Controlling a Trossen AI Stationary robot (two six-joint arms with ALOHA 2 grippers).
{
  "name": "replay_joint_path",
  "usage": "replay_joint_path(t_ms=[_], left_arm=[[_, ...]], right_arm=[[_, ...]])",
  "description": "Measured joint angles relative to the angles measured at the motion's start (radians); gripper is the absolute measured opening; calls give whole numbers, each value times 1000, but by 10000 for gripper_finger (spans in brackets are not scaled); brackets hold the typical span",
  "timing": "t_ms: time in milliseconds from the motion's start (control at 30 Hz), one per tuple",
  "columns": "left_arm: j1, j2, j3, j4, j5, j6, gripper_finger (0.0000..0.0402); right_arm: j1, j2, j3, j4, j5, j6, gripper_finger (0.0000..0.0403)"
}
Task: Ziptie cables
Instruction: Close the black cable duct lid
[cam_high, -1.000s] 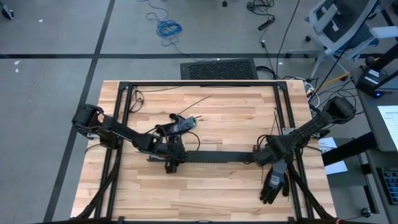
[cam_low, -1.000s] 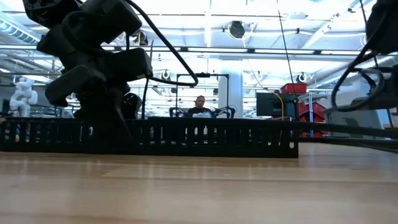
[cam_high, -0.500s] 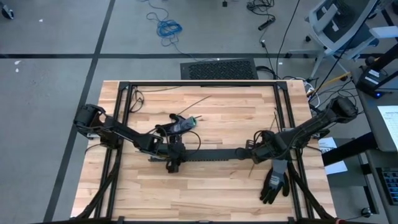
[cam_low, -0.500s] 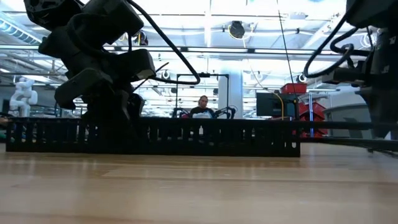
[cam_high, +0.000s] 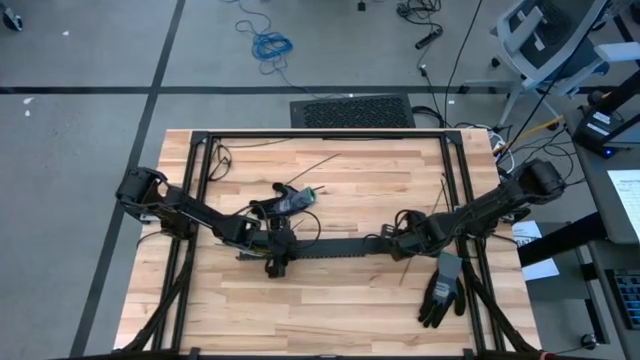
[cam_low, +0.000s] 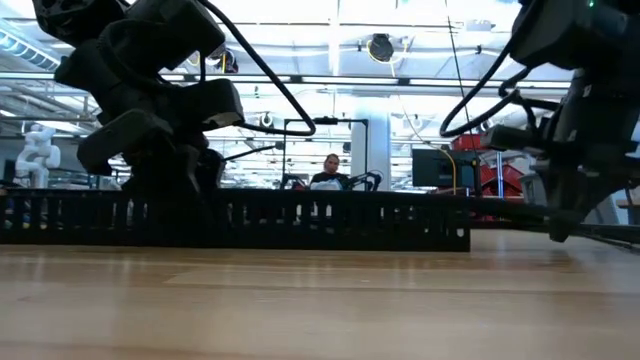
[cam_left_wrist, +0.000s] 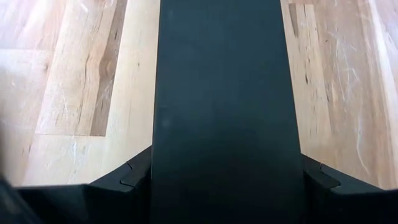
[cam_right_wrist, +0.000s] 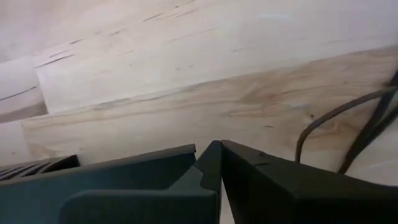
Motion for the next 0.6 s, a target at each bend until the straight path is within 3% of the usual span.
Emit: replay_joint_path(t_ms=[233,467,600], left_arm=[[0,0,1,11,-3,2,238],[2,1,8,47,-14,8,238],[2,1,7,49,-14,16,238]], right_arm=[[-9,28,81,-55,-5,-52,0],[-10,11,216,-413,-66,-129,0],[-10,11,235,-422,-73,-152,0]])
